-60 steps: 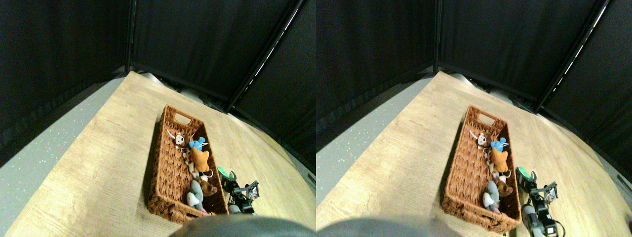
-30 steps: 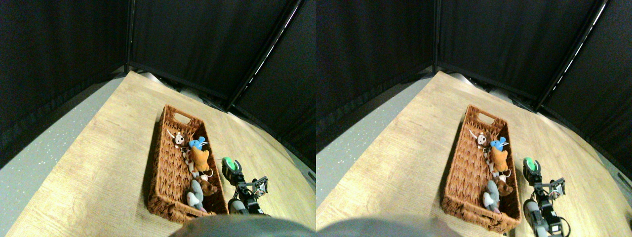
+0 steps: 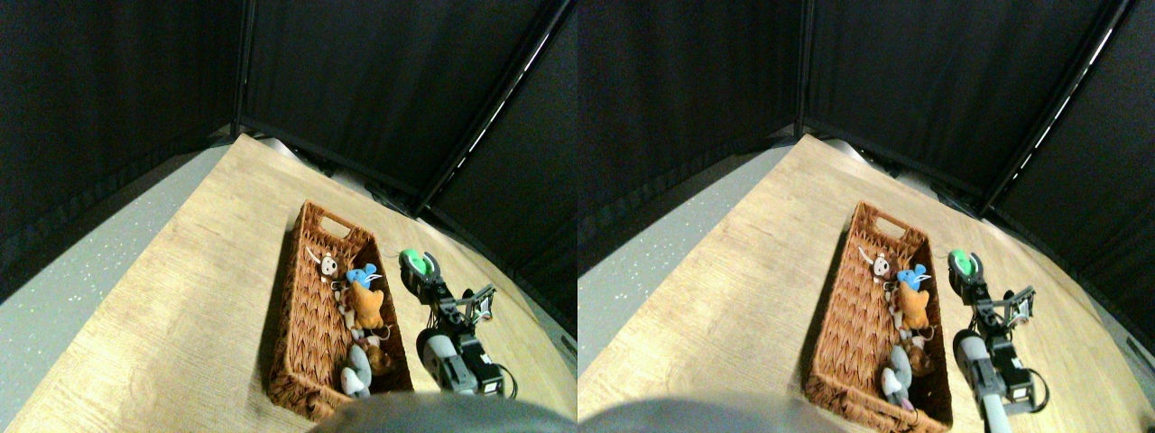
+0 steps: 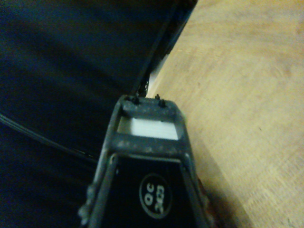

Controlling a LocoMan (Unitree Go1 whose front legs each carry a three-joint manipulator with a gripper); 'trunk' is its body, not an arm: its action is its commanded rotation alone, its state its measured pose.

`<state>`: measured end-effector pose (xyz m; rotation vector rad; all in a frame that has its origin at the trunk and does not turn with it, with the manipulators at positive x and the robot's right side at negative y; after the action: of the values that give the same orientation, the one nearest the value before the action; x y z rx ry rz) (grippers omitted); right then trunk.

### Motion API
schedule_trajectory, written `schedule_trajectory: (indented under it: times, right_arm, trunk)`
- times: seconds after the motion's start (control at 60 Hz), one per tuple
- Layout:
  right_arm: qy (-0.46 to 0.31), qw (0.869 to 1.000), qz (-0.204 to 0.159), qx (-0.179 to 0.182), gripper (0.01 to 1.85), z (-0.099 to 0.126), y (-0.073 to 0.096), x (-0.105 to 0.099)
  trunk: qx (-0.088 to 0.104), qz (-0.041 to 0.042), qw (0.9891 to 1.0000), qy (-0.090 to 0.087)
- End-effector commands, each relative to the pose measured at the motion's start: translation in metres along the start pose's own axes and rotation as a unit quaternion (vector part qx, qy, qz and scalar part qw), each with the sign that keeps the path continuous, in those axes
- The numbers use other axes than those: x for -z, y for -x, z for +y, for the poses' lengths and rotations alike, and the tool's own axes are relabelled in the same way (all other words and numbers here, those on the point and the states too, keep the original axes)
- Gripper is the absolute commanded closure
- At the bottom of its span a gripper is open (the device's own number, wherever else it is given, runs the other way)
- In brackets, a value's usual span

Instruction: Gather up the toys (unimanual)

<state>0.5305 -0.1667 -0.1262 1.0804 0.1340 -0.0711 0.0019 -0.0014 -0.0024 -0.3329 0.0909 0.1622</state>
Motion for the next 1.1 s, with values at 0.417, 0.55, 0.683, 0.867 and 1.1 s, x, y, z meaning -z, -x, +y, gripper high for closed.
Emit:
schedule_trajectory:
  times: [0.417,0.55,0.683,0.867,1.1]
  right_arm:
    - [0.026,0.999,0.023,-0.033,1.8,0.051,-0.015,0.011]
    - [0.033,0.998,0.045,-0.035,1.8,0.054,-0.015,0.023]
    - [0.027,0.998,0.051,-0.026,1.8,0.058,-0.014,0.035]
    - [0.021,0.996,0.078,-0.041,1.8,0.064,-0.015,0.051]
    - [0.03,0.995,0.091,-0.036,1.63,0.061,-0.015,0.056]
  trunk:
    - [-0.026,-0.0223,0.9988,0.036]
    - [-0.036,-0.0225,0.9982,0.042]
    - [-0.038,-0.0246,0.9978,0.049]
    - [-0.042,-0.0254,0.9974,0.053]
    - [-0.04,-0.0231,0.9976,0.052]
